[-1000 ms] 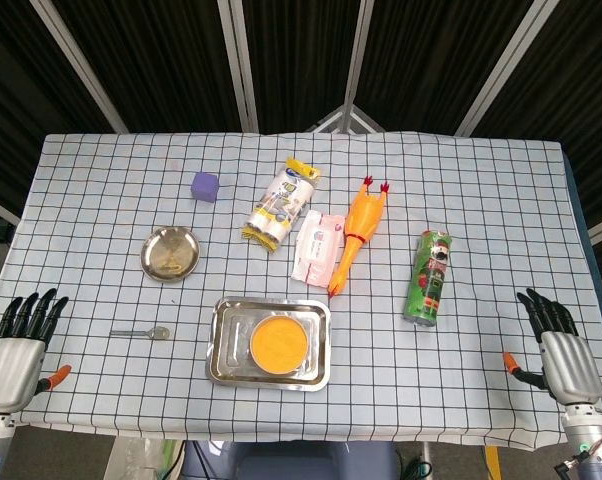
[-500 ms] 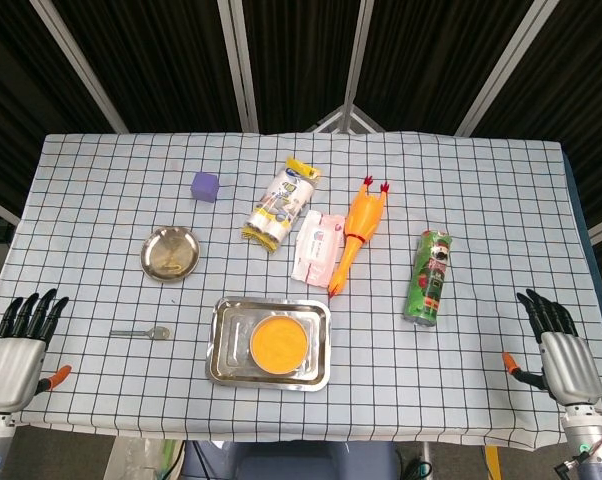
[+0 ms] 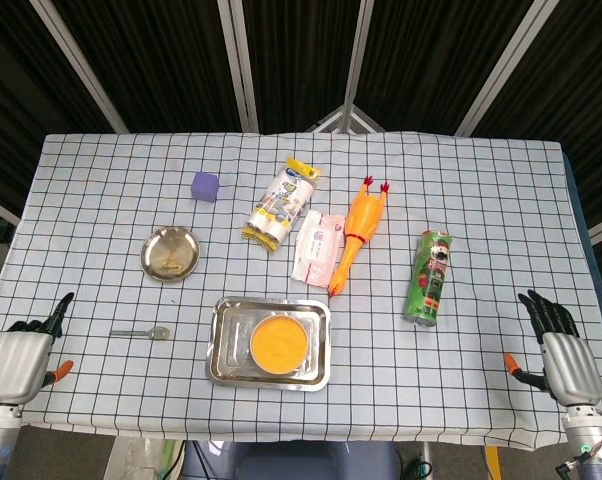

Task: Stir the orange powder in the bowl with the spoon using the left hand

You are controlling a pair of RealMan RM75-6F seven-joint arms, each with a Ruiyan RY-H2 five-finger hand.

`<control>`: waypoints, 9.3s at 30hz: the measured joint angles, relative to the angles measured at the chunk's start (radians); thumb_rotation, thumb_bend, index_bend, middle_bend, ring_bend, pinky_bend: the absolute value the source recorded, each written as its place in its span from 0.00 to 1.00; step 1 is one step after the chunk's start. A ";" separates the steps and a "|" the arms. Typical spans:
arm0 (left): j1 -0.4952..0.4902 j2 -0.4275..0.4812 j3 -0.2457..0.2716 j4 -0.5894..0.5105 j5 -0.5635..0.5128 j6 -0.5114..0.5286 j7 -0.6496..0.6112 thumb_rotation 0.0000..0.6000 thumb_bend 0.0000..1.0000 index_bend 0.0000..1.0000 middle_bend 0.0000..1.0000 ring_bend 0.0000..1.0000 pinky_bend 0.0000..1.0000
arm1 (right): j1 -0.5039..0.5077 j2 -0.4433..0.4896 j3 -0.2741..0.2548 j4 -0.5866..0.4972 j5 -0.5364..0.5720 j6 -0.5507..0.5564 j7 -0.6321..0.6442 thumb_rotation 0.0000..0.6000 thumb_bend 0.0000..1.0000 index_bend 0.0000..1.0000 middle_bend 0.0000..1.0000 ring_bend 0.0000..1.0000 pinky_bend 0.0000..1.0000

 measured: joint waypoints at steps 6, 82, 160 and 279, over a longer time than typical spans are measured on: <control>-0.052 -0.027 -0.038 -0.003 -0.160 -0.132 0.060 1.00 0.33 0.45 1.00 1.00 0.95 | -0.001 0.002 -0.001 -0.002 0.001 0.000 -0.003 1.00 0.37 0.00 0.00 0.00 0.00; -0.254 -0.326 -0.077 0.119 -0.402 -0.211 0.282 1.00 0.55 0.55 1.00 1.00 0.96 | -0.002 0.005 0.000 -0.011 0.008 -0.007 0.011 1.00 0.37 0.00 0.00 0.00 0.00; -0.603 -0.615 -0.106 -0.046 -0.495 -0.118 0.713 1.00 0.34 0.54 0.99 0.98 0.96 | -0.001 0.013 0.015 -0.021 0.047 -0.024 0.043 1.00 0.37 0.00 0.00 0.00 0.00; -0.912 -0.694 -0.236 -0.105 -0.963 0.050 1.128 1.00 0.80 0.81 1.00 1.00 0.99 | 0.002 0.020 0.015 -0.030 0.051 -0.040 0.061 1.00 0.37 0.00 0.00 0.00 0.00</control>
